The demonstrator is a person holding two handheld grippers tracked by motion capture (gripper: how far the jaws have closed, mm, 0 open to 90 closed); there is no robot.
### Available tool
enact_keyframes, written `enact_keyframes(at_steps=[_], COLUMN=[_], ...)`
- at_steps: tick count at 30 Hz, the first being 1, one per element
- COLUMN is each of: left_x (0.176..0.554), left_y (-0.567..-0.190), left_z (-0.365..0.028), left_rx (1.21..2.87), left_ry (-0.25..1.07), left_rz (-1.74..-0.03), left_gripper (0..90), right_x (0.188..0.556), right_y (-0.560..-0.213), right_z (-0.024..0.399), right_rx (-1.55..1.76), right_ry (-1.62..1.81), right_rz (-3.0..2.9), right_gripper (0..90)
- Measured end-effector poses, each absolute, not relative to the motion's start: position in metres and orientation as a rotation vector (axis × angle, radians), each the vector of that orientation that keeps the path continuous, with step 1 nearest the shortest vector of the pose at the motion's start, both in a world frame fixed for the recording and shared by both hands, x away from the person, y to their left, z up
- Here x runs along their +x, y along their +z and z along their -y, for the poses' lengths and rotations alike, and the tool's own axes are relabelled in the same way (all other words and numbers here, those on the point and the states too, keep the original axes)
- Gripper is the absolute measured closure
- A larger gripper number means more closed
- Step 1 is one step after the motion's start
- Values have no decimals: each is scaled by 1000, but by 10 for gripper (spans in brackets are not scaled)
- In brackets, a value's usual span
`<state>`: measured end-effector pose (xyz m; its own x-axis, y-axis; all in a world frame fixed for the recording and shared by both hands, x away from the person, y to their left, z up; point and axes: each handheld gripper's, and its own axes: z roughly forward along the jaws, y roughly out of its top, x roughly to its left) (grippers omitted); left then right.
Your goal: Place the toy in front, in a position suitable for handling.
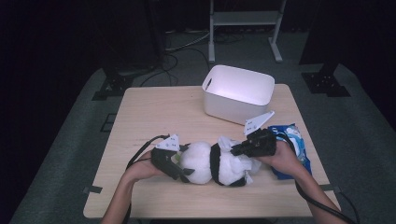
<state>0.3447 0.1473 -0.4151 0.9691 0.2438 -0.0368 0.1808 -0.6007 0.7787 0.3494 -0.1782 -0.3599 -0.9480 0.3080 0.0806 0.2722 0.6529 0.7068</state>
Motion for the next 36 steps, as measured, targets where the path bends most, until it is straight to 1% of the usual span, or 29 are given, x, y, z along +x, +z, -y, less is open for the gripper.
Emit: enact_keyframes(at_steps=[8, 12, 15, 18, 23, 28, 33, 36], left_x=[345, 344, 343, 344, 344, 344, 344, 343], left_y=[-415, -415, -415, -415, -415, -415, -415, -416], left_z=[-146, -145, -145, -145, -145, -144, -144, -144], left_rx=[2220, 2224, 2227, 2226, 2227, 2228, 2226, 2229], left_ry=[91, 97, 102, 104, 106, 105, 105, 105], left_rz=[-312, -311, -313, -316, -318, -321, -319, -314], left_gripper=[123, 122, 122, 122, 121, 120, 120, 122], right_x=[337, 329, 324, 322, 321, 321, 323, 332], right_y=[-354, -359, -364, -363, -359, -355, -354, -352], right_z=[146, 126, 119, 125, 149, 166, 174, 181], right_rx=[357, 286, 238, 244, 310, 364, 387, 446], right_ry=[1164, 1129, 1094, 1110, 1147, 1145, 1136, 1161], right_rz=[-2838, -2879, -2894, -2888, -2844, -2788, -2761, -2740], right_gripper=[846, 845, 844, 844, 840, 811, 830, 830])
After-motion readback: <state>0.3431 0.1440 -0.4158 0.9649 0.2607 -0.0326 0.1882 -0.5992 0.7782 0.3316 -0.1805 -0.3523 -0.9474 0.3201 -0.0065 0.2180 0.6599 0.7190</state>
